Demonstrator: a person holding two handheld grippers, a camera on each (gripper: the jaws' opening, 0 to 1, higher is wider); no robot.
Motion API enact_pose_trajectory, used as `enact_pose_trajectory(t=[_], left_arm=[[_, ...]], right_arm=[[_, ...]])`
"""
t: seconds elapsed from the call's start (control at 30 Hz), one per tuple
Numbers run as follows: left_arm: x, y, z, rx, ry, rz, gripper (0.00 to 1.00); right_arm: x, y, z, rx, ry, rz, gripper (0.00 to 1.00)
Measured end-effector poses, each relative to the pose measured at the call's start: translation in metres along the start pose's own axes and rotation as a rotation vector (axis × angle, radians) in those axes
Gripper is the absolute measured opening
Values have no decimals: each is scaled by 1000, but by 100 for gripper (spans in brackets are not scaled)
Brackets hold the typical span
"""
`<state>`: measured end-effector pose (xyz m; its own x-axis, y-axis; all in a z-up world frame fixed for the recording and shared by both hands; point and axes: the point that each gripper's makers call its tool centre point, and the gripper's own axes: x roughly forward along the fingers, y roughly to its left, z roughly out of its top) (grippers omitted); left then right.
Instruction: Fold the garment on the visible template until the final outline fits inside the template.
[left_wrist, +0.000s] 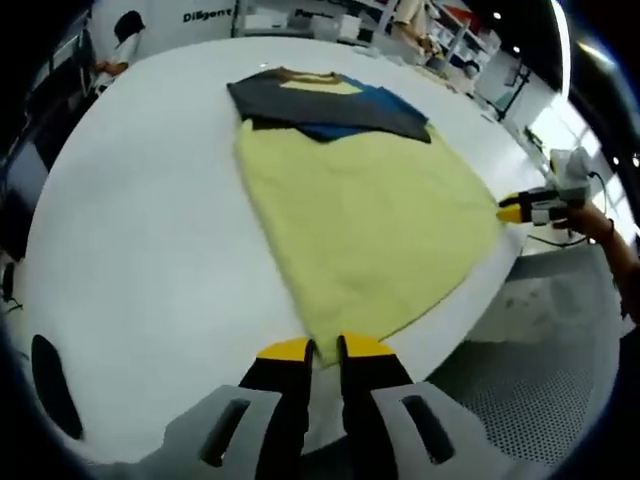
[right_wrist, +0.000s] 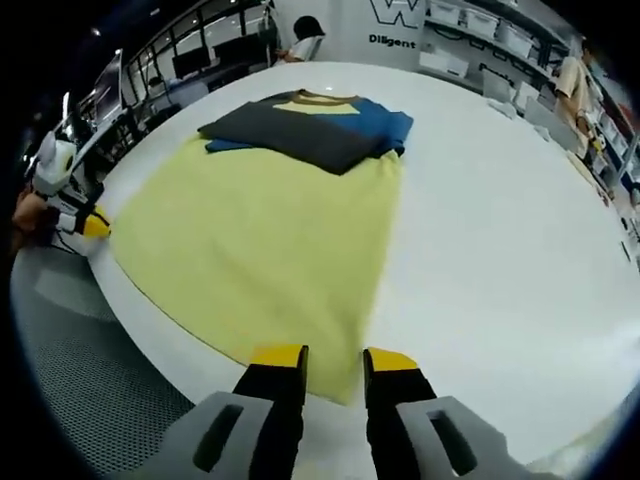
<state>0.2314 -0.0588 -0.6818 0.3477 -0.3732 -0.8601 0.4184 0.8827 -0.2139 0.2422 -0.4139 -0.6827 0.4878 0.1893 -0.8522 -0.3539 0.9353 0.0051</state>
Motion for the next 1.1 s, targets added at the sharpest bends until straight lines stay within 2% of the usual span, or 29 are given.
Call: enact_pose_trajectory(t=[0.2, 0.27, 0.43, 0.67, 1.1], left_arm=[[0, 0, 1, 34, 5, -3, 0], [-1, 0, 1, 28, 9, -1, 0], [-2, 4, -2, 25, 7, 0, 0], [-8, 9, -7, 61, 40, 18, 0], [-17, 14, -23, 67, 103, 23, 0]], right_arm=[[1, -7, -1, -56, 22, -39, 0], [0, -9, -3, -101, 44, -59, 0], [0, -5, -2, -119, 49, -54, 0], [-1, 5, -4, -116, 66, -23, 0], [-4, 20, -8, -130, 96, 15, 0]])
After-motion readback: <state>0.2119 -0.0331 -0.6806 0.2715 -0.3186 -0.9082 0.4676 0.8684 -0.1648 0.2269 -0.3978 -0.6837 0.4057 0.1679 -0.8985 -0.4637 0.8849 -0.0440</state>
